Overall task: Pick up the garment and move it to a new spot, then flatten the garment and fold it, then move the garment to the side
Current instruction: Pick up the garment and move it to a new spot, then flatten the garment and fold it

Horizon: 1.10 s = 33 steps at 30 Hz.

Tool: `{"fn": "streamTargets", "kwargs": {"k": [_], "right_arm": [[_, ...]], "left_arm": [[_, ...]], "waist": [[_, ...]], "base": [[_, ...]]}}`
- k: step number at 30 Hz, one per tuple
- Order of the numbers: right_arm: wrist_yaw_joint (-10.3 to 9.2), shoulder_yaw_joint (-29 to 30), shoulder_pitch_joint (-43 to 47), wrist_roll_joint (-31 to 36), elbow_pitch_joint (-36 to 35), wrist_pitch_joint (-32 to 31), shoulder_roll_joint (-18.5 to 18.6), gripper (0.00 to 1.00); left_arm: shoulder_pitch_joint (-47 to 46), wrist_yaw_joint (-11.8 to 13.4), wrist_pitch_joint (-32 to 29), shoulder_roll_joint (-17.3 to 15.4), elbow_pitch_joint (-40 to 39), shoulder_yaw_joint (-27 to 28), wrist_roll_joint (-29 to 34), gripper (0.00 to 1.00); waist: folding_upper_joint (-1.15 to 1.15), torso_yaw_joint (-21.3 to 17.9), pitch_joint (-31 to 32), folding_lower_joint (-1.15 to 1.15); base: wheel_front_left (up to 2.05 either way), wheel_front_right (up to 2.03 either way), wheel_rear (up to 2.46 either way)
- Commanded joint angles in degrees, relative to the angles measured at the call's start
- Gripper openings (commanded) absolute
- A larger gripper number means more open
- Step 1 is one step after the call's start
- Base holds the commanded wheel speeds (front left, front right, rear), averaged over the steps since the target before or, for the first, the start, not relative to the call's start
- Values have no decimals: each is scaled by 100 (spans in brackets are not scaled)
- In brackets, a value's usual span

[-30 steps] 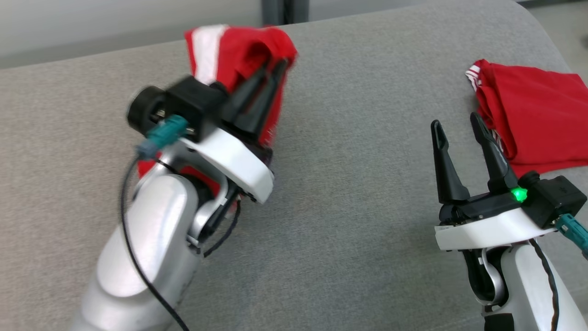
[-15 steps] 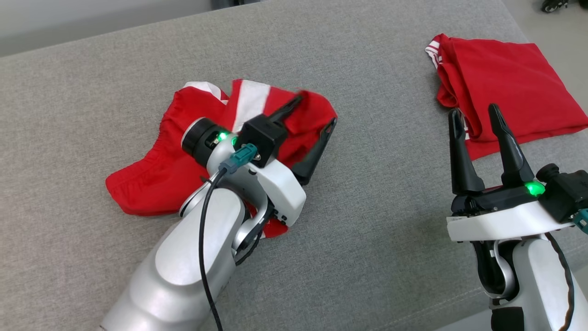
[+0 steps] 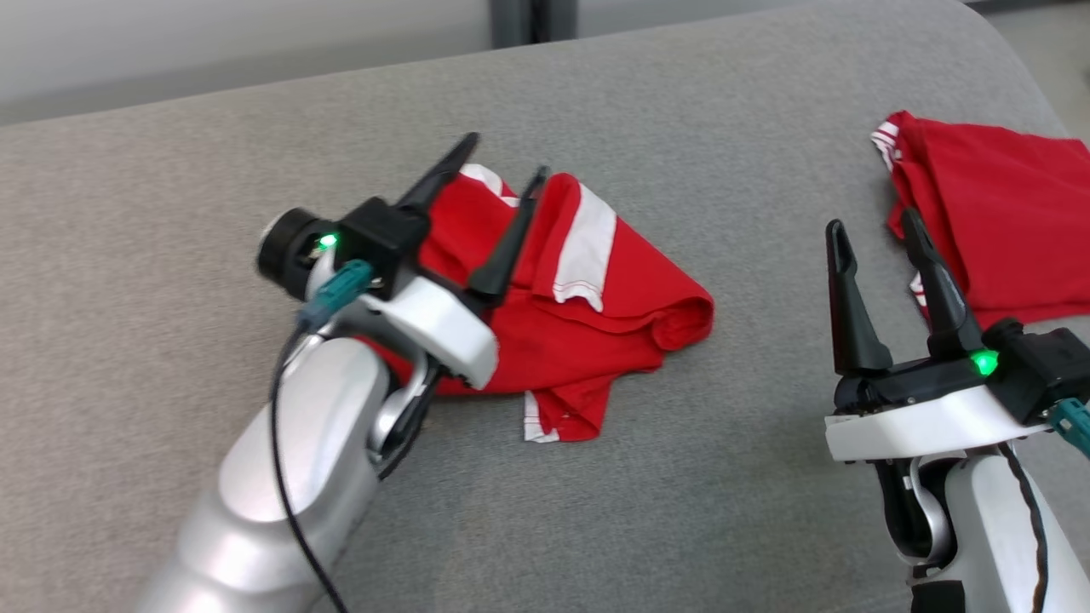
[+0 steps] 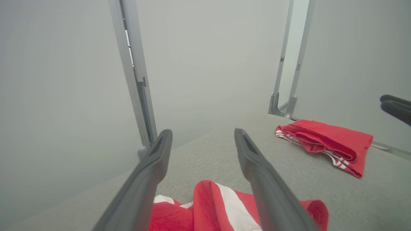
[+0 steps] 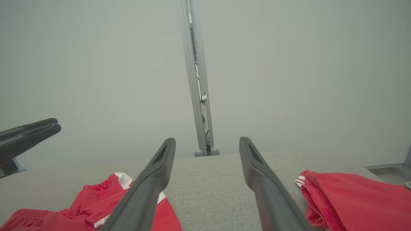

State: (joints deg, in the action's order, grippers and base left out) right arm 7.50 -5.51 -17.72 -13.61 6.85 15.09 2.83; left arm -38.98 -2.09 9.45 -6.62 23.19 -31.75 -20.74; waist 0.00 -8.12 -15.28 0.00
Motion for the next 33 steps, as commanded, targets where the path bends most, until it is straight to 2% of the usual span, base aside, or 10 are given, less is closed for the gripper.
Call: {"fn": "streamTargets", "kwargs": {"k": [1, 7, 11, 18, 26, 33], "right_arm": [[-3, -10, 62, 51, 36, 12, 22, 100], [-3, -220, 172, 153, 256, 9, 127, 100], [-3, -332, 210, 123, 443, 8, 235, 100], [-3, -486, 228, 215, 854, -26, 402, 100], [-3, -644, 9, 207, 1308, -430, 509, 100], [-4, -795, -321, 539, 1985, -923, 708, 100]], "left_arm": [[133, 67, 98, -124, -33, 103, -50, 100], [943, 359, 487, -601, -259, 598, -172, 100], [1543, 467, 568, -700, -493, 882, -232, 100], [2377, 524, 571, -412, -952, 1382, -245, 100], [2609, 275, 573, -42, -1098, 1624, 85, 100], [2589, 89, 574, 153, -1017, 1787, 283, 100]], "waist": [[0, 243, 156, 0], [0, 784, 401, 0], [0, 1073, 503, 0], [0, 1411, 596, 0], [0, 1772, 574, 0], [0, 2029, 412, 0]], "base": [[0, 0, 0], [0, 0, 0], [0, 0, 0], [0, 0, 0], [0, 0, 0], [0, 0, 0]]}}
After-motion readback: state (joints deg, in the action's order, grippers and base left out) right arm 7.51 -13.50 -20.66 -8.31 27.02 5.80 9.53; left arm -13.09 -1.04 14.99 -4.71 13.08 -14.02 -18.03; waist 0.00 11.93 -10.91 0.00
